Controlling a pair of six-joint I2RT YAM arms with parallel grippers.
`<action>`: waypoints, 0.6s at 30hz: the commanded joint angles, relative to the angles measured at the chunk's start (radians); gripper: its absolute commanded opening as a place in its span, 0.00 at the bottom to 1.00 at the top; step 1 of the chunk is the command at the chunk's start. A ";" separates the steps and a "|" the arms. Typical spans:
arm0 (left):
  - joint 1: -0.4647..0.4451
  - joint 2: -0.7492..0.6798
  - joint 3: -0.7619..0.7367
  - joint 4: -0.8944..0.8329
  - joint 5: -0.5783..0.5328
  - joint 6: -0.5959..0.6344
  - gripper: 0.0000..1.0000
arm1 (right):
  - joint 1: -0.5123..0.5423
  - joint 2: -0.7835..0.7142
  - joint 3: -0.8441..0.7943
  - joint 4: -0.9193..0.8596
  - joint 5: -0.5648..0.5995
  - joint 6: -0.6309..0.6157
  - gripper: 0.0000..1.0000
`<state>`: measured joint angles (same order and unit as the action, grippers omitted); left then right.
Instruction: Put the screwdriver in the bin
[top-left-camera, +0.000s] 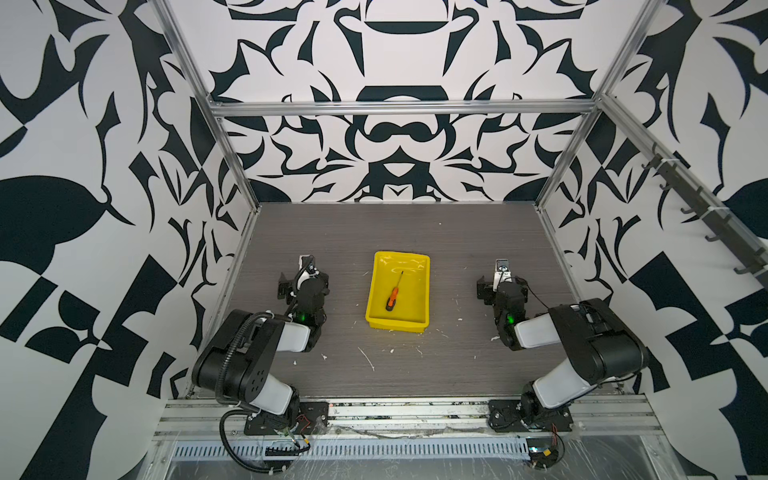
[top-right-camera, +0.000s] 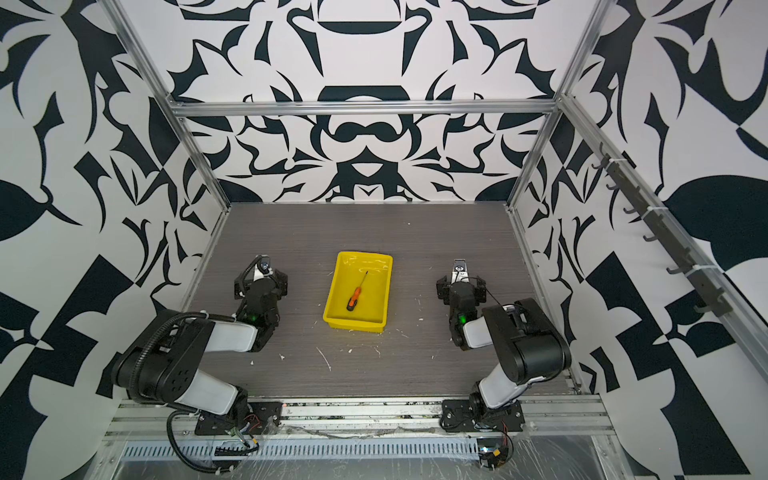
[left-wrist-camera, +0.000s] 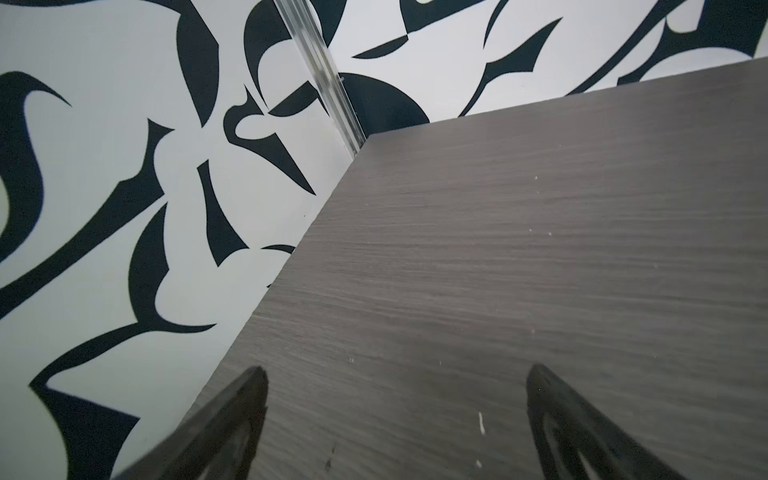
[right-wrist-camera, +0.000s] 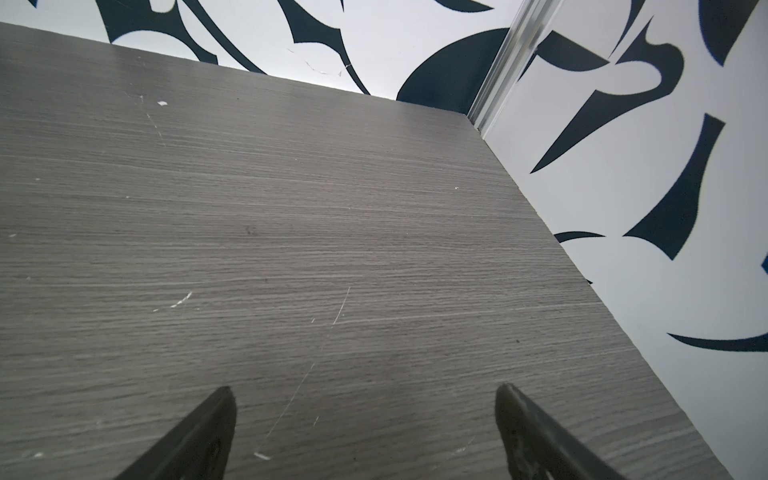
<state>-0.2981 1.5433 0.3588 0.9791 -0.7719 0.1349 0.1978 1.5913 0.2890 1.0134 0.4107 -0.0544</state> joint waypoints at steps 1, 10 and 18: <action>0.018 0.068 0.017 0.124 0.034 0.039 0.99 | -0.004 -0.021 0.022 0.020 0.000 0.014 0.99; 0.221 -0.015 -0.138 0.186 0.367 -0.189 1.00 | -0.004 -0.021 0.025 0.015 -0.004 0.014 1.00; 0.241 0.036 -0.043 0.090 0.372 -0.179 1.00 | -0.036 -0.030 0.048 -0.046 -0.074 0.030 1.00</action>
<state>-0.0593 1.5742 0.2695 1.0924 -0.4438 -0.0200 0.1791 1.5913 0.3016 0.9852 0.3759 -0.0483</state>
